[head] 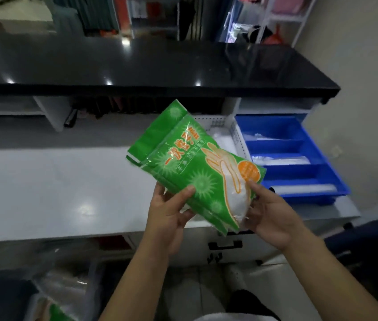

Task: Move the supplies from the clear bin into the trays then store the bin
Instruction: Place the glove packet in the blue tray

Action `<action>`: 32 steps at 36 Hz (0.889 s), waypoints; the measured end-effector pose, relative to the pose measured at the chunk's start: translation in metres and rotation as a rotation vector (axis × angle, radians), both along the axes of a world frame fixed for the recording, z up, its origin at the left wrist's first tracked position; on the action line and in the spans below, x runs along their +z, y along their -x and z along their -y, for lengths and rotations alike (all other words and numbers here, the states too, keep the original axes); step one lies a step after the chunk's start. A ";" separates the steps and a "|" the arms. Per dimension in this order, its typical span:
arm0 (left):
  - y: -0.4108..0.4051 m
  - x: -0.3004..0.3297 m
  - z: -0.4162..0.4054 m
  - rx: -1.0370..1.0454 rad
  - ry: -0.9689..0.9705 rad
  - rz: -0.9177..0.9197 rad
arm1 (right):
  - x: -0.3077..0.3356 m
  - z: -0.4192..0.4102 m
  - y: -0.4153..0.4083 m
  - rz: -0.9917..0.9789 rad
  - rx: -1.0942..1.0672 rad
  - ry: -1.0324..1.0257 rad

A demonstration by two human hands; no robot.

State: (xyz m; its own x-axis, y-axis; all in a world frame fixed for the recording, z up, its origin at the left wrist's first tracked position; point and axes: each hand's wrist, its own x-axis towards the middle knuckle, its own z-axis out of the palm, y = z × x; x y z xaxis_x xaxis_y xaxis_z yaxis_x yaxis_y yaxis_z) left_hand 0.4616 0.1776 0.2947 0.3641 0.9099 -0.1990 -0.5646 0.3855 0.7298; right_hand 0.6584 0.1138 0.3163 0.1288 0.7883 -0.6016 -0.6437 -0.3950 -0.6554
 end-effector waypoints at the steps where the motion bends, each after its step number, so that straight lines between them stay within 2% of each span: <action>1: -0.007 0.002 -0.001 -0.045 -0.039 -0.008 | -0.001 0.000 -0.011 -0.034 -0.008 -0.004; 6: -0.031 0.014 -0.022 -0.472 -0.239 0.085 | -0.004 -0.001 -0.088 -0.252 -0.004 -0.121; 9: -0.054 0.023 -0.042 -0.634 -0.198 0.186 | -0.007 -0.003 -0.145 -0.292 0.055 -0.167; 11: -0.072 0.031 -0.057 -0.713 -0.108 0.314 | -0.009 -0.007 -0.184 -0.260 0.083 -0.145; 13: -0.092 0.032 -0.073 -0.763 -0.041 0.331 | -0.011 -0.013 -0.223 -0.193 0.131 -0.120; 16: -0.124 0.024 -0.093 -0.821 -0.034 0.269 | -0.015 -0.028 -0.278 -0.021 0.218 -0.090; 19: -0.155 0.020 -0.108 -0.820 0.073 0.215 | -0.017 -0.048 -0.326 0.144 0.273 -0.080; 21: -0.174 0.018 -0.117 -0.783 0.051 0.028 | -0.016 -0.063 -0.350 0.180 0.334 -0.096; 23: -0.193 0.018 -0.126 -0.669 0.024 -0.197 | -0.014 -0.079 -0.370 0.224 0.396 -0.106; 24: -0.202 0.018 -0.130 -0.618 0.034 -0.252 | -0.013 -0.088 -0.380 0.253 0.418 -0.115; 32: -0.265 0.031 -0.169 -0.473 -0.012 -0.450 | -0.004 -0.158 -0.437 0.352 0.511 -0.263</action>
State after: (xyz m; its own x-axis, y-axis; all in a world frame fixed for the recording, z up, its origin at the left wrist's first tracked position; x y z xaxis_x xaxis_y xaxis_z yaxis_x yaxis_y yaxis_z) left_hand 0.7267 0.3470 0.3257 0.6090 0.6751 -0.4164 0.0254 0.5081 0.8609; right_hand 1.0951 0.2721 0.3125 -0.1461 0.9167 -0.3719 -0.1487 -0.3920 -0.9079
